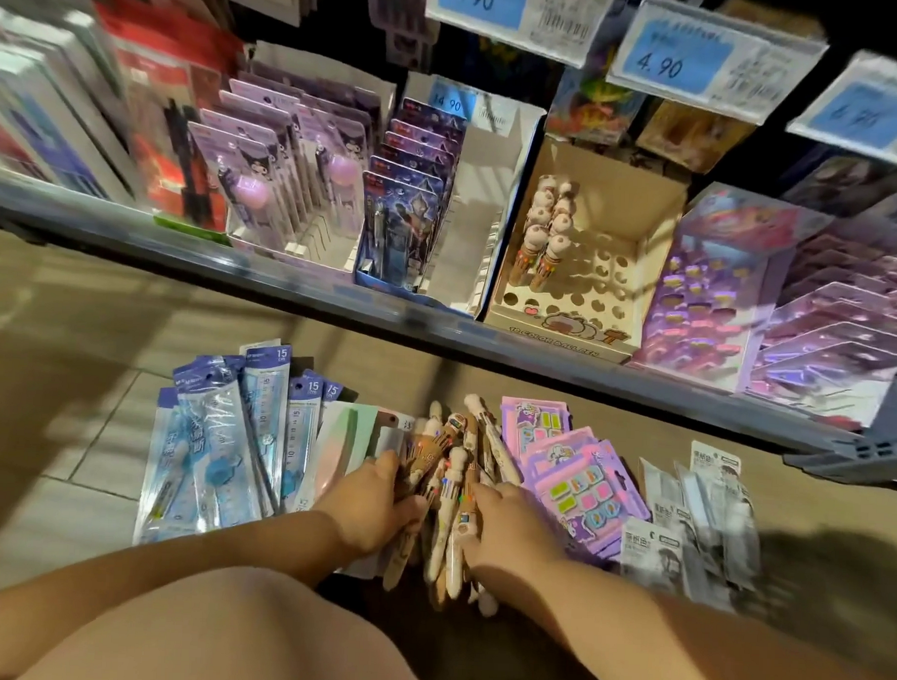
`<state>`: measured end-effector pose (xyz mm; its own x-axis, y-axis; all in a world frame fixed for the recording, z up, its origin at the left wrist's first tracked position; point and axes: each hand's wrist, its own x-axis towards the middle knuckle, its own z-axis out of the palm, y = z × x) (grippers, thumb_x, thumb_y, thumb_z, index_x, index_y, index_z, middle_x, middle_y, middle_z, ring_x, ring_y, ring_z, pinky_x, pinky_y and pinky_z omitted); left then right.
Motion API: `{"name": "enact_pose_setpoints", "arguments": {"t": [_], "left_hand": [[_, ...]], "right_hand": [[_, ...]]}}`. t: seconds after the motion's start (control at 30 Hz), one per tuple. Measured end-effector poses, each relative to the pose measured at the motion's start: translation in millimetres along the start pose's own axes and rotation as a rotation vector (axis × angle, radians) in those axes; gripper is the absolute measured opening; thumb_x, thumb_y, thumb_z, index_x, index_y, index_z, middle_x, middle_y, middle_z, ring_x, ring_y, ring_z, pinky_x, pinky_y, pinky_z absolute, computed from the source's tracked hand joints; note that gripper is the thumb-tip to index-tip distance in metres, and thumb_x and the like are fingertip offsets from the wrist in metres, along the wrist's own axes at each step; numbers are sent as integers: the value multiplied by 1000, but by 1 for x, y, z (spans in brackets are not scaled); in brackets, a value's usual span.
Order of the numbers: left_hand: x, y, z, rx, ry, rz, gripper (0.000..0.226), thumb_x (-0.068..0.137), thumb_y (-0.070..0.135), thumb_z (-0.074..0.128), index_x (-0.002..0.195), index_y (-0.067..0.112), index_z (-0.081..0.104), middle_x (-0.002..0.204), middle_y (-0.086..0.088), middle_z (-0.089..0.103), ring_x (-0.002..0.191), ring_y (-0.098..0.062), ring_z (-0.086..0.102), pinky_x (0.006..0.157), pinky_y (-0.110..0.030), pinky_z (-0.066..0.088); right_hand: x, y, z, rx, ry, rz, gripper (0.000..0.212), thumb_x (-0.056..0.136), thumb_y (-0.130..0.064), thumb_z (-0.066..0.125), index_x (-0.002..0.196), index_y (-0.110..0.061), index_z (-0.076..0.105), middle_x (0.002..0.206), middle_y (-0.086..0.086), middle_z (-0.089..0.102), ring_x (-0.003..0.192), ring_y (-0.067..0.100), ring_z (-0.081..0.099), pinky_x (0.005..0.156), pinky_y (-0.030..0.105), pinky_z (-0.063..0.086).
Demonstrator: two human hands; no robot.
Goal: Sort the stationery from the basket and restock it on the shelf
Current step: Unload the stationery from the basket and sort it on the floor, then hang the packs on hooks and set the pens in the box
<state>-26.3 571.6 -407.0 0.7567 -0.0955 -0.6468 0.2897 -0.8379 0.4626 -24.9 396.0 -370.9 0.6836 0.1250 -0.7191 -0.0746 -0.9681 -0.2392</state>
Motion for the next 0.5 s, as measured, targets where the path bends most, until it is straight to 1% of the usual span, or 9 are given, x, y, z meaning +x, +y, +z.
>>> {"name": "enact_pose_setpoints", "arguments": {"t": [0.07, 0.13, 0.2, 0.23, 0.3, 0.37, 0.4, 0.47, 0.5], "left_hand": [[-3, 0, -5, 10, -19, -32, 42, 94, 51, 53, 121, 21, 42, 122, -4, 57, 101, -19, 57, 87, -31, 48], [-6, 2, -11, 47, -35, -54, 48, 93, 55, 51, 124, 20, 42, 126, -6, 56, 108, -21, 58, 91, -33, 48], [-11, 10, -19, 78, -42, -45, 53, 93, 57, 50, 128, 17, 41, 129, -8, 55, 112, -23, 56, 92, -33, 45], [-14, 15, -24, 93, -44, -32, 56, 94, 57, 49, 131, 16, 40, 131, -9, 54, 114, -24, 56, 94, -33, 44], [-19, 27, -37, 130, -47, -8, 59, 95, 56, 46, 135, 13, 39, 133, -11, 52, 116, -26, 54, 96, -34, 43], [-24, 41, -52, 181, -44, 22, 57, 96, 56, 45, 132, 11, 42, 130, -13, 54, 112, -26, 55, 91, -34, 44], [-27, 49, -61, 221, -41, 37, 54, 96, 55, 46, 129, 11, 44, 128, -13, 55, 108, -26, 55, 86, -32, 43], [-33, 72, -80, 333, -32, 66, 51, 97, 53, 47, 126, 12, 47, 125, -11, 58, 99, -24, 55, 78, -29, 40], [-38, 86, -89, 399, -30, 85, 50, 97, 53, 47, 126, 12, 48, 125, -10, 59, 95, -22, 53, 77, -28, 39]], "right_hand": [[-7, 3, -7, 26, 17, -29, 53, 93, -31, 54, 144, -30, 39, 142, -2, 45, 128, 20, 43, 109, 36, 37], [-17, 7, -18, 98, 31, -58, 41, 95, -30, 56, 135, -32, 49, 130, -5, 56, 116, 16, 53, 96, 30, 46], [-28, 14, -33, 179, 75, -74, 34, 97, -27, 54, 130, -30, 53, 121, -7, 61, 107, 13, 58, 78, 23, 46], [-30, 20, -40, 212, 98, -75, 32, 97, -24, 52, 128, -29, 55, 117, -6, 63, 103, 13, 59, 73, 22, 44], [-31, 33, -52, 249, 150, -61, 29, 95, -22, 53, 123, -28, 59, 107, -6, 63, 91, 14, 61, 70, 21, 45], [-31, 49, -61, 254, 212, -37, 25, 93, -21, 56, 116, -30, 62, 100, -7, 62, 85, 15, 61, 73, 23, 48], [-32, 56, -66, 264, 232, -31, 22, 92, -21, 57, 112, -30, 63, 97, -7, 60, 79, 15, 60, 71, 23, 48], [-37, 69, -78, 257, 255, -19, 18, 92, -21, 57, 107, -29, 63, 91, -6, 58, 64, 11, 54, 61, 21, 43], [-41, 75, -86, 246, 265, -15, 17, 92, -22, 58, 106, -30, 63, 88, -7, 58, 60, 9, 52, 56, 22, 42]]}}
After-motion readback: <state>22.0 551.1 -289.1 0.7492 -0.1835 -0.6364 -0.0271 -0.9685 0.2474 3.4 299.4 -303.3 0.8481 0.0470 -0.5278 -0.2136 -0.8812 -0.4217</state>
